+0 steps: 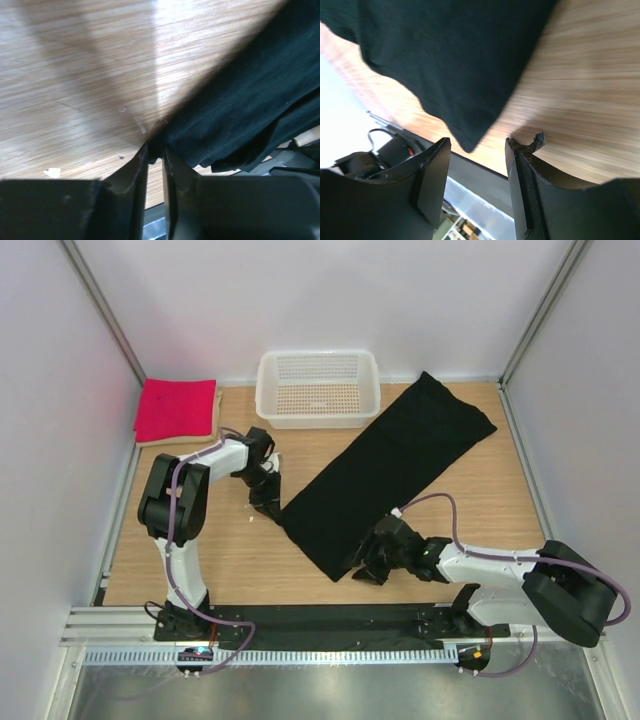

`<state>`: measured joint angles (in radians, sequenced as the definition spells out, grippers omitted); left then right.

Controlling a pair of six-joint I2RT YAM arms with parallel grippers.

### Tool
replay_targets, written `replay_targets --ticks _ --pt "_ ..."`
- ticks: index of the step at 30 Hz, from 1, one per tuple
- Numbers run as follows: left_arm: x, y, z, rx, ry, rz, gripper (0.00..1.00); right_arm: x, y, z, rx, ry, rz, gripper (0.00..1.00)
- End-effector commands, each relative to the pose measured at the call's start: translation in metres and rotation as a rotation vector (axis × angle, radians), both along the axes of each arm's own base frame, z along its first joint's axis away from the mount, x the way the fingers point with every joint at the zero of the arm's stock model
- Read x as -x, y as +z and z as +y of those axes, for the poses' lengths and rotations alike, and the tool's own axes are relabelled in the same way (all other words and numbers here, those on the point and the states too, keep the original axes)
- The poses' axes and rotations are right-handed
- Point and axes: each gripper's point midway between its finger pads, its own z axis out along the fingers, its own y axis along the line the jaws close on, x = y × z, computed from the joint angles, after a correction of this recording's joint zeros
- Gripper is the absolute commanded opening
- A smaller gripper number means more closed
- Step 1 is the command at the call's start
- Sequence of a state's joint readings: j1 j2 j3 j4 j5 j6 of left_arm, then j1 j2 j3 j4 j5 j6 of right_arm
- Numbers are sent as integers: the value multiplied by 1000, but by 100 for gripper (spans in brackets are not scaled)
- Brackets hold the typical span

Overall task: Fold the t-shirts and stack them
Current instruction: Fold the tshirt

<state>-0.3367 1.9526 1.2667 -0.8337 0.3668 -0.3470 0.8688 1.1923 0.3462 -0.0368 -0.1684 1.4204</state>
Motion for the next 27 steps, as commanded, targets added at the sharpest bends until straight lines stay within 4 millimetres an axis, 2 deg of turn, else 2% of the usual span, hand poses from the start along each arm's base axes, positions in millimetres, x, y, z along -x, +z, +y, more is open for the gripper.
replay_targets --ticks 1,2,5,8,15,22,27 --pt "3 -19 -1 -6 -11 -17 14 -12 1 13 -57 -97 -24 56" --pt "3 -17 0 -4 -8 -21 12 -9 -5 14 -42 -101 -5 56" --pt "8 -17 2 -9 -2 -21 6 -3 -7 22 -42 -99 5 55" --pt "9 -17 5 -20 -3 -29 0 1 -14 18 -12 -126 35 54" --pt "9 -14 6 -31 -1 -31 0 0 -16 -2 40 -215 21 52" --pt "9 -11 7 -34 -3 -37 0 2 -22 11 19 -185 49 47" --pt "11 -11 7 -31 -5 -36 0 3 -21 10 34 -183 55 46"
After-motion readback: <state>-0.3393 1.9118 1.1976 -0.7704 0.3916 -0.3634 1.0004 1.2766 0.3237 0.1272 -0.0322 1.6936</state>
